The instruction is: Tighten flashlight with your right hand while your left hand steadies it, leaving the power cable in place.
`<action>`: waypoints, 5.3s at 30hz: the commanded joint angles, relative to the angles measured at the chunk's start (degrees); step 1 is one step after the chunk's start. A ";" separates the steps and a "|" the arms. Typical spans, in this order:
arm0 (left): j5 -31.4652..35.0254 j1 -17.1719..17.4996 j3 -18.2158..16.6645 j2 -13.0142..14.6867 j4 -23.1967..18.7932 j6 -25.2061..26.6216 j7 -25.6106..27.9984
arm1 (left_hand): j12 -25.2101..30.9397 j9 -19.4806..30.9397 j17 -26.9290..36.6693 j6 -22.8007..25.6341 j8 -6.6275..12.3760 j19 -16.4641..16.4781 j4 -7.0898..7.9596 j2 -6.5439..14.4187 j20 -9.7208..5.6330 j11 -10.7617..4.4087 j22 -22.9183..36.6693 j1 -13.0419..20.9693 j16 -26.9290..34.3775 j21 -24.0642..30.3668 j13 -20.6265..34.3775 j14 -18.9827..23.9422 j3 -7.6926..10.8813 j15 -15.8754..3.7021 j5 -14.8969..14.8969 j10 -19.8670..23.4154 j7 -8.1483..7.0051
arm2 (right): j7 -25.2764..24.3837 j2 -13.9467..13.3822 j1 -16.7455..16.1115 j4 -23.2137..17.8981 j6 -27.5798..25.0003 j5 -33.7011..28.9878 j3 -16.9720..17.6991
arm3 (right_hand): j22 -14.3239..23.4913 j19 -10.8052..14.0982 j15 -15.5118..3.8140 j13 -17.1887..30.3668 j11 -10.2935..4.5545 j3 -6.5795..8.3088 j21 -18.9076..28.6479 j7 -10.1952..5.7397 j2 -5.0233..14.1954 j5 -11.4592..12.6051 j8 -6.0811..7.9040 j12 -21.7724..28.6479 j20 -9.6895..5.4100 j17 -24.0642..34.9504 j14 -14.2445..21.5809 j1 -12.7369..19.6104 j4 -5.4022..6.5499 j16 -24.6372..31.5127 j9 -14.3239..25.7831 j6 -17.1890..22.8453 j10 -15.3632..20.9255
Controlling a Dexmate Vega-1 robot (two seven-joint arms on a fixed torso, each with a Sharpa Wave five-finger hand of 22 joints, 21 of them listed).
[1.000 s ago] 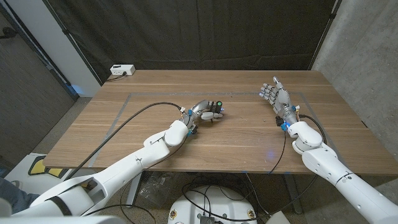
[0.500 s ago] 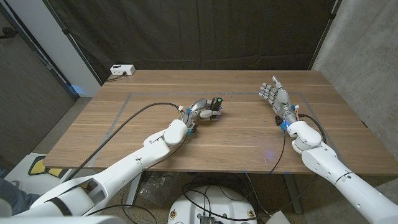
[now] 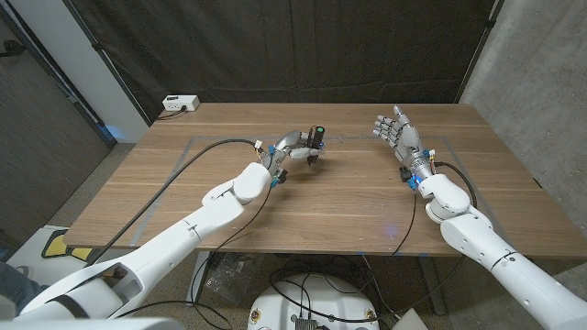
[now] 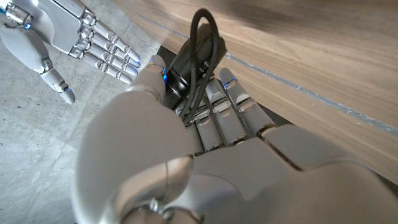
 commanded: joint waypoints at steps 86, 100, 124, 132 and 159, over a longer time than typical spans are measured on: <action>-4.61 -7.25 2.22 -7.23 14.28 -14.22 -6.62 | -0.52 0.75 0.10 4.87 -3.42 0.79 2.38 1.03 -4.75 -3.35 0.00 2.08 -1.18 -1.27 1.10 1.85 4.08 -3.36 -0.12 5.23 4.21 | 5.35 -1.43 5.07 -5.73 -4.14 -5.58 -7.02 | 0.71 -12.19 2.69 0.58 -0.60 -1.78 -9.05 -8.84 2.33 0.01 2.53 -1.40 2.54 0.38 -12.79 -0.92 0.76 -0.75 0.33 13.62 -8.94; -5.16 -7.64 2.50 -7.74 15.54 -14.48 -7.12 | -0.58 0.82 0.10 5.13 -3.67 0.92 2.44 0.97 -4.47 -3.60 0.02 2.09 -1.19 -1.41 1.17 1.80 4.29 -3.28 -0.17 5.28 4.31 | 6.01 -0.86 6.07 -4.67 -4.17 -5.65 -7.71 | 0.75 -12.04 2.60 0.57 -0.53 -1.76 -9.15 -9.17 2.61 0.04 2.44 -1.23 2.46 0.37 -12.54 -0.88 0.78 -0.56 0.30 14.12 -8.83; -8.59 -6.58 0.72 -8.92 16.06 -13.64 -5.04 | -0.46 1.16 0.11 5.52 -3.88 1.41 2.53 0.95 -4.67 -3.41 0.01 2.13 -1.04 -1.57 1.31 2.42 4.71 -3.24 -0.23 5.78 4.29 | 5.03 -1.79 5.02 -5.83 -5.44 -5.11 -7.03 | 0.83 -10.00 1.95 0.53 -0.39 -2.05 -9.30 -9.30 3.42 0.01 4.37 0.87 2.32 0.31 -9.25 -0.84 0.75 0.26 0.35 23.19 -3.53; -8.95 -6.39 0.64 -8.86 15.65 -13.00 -4.76 | -0.47 1.24 0.10 5.46 -4.04 1.47 2.55 0.83 -4.64 -3.49 0.01 2.08 -1.05 -1.67 1.38 2.60 4.81 -3.15 -0.26 5.83 4.30 | 5.47 -2.42 4.73 -6.24 -4.55 -5.53 -6.79 | 0.84 -9.65 1.87 0.52 -0.56 -2.11 -9.39 -9.43 3.62 0.01 4.91 1.19 2.30 0.30 -8.61 -0.81 0.73 0.26 0.35 25.59 -2.45; -8.29 -7.01 2.03 -8.18 14.93 -13.34 -7.09 | -0.67 1.59 0.09 5.52 -4.23 1.65 2.62 0.71 -4.19 -3.33 0.05 2.01 -1.20 -1.91 1.45 2.45 5.18 -3.25 -0.35 5.70 4.42 | 5.33 -1.61 5.01 -6.18 -6.07 -4.08 -7.06 | 0.86 -8.82 3.04 0.63 -0.70 -2.97 -11.20 -8.43 3.93 -0.24 -1.47 -1.04 3.55 0.40 -8.49 -0.25 0.09 -0.82 0.65 9.34 -5.60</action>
